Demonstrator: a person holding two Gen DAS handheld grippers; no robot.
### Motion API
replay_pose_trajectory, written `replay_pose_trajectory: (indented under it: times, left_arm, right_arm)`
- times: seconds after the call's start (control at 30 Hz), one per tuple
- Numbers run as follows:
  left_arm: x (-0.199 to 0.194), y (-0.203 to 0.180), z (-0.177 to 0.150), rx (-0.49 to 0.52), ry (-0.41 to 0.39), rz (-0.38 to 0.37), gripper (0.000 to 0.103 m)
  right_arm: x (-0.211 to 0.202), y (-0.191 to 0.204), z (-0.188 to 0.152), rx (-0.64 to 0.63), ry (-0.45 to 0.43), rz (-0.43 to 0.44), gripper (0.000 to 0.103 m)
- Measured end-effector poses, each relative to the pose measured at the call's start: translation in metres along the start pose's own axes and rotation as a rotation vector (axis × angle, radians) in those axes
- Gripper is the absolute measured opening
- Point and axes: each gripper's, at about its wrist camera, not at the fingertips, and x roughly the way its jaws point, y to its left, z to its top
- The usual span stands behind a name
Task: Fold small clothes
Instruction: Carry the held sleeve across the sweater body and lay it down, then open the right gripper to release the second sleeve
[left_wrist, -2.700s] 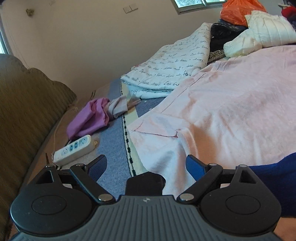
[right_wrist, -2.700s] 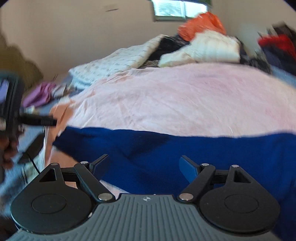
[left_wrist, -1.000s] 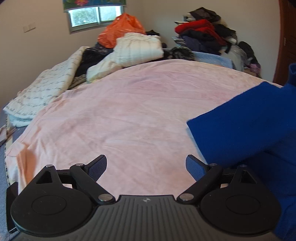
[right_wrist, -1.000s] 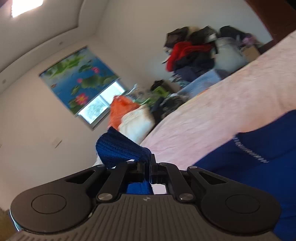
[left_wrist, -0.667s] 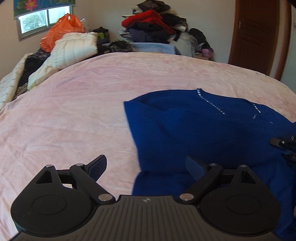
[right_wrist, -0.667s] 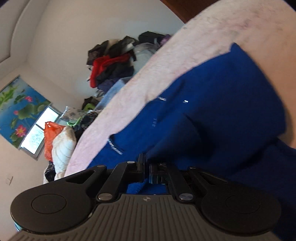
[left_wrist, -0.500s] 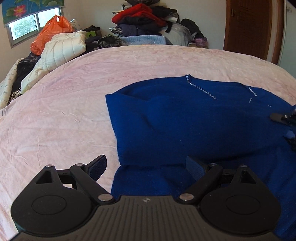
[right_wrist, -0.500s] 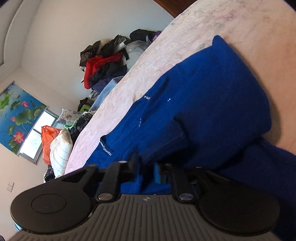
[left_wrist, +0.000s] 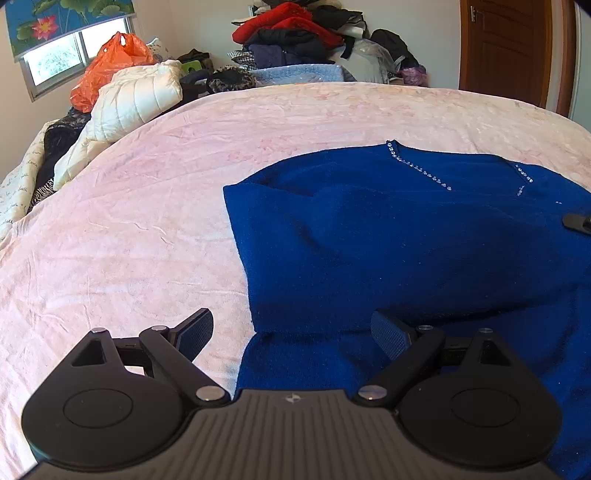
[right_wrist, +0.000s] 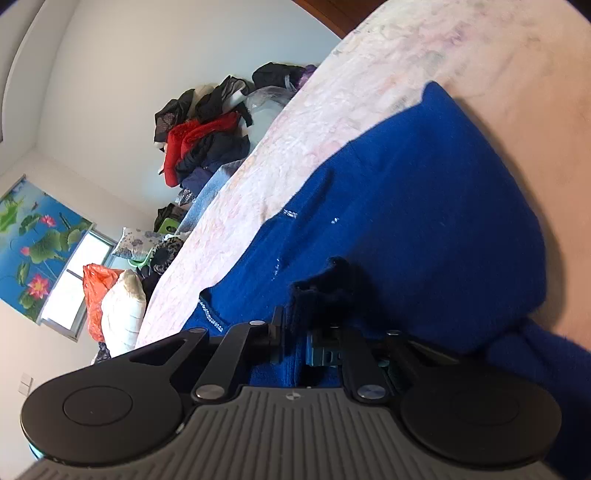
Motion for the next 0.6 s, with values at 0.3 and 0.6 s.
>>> replay_pose_trajectory:
  times: [0.3, 0.6]
  left_arm:
    - [0.002, -0.004, 0.015, 0.018, -0.009, 0.038, 0.093]
    - [0.008, -0.003, 0.025, -0.001, -0.014, 0.031, 0.093]
  right_arm:
    - [0.011, 0.074, 0.038, -0.216, 0.029, 0.047, 0.012]
    - [-0.049, 0.043, 0.091, -0.211, -0.214, -0.031, 0.009]
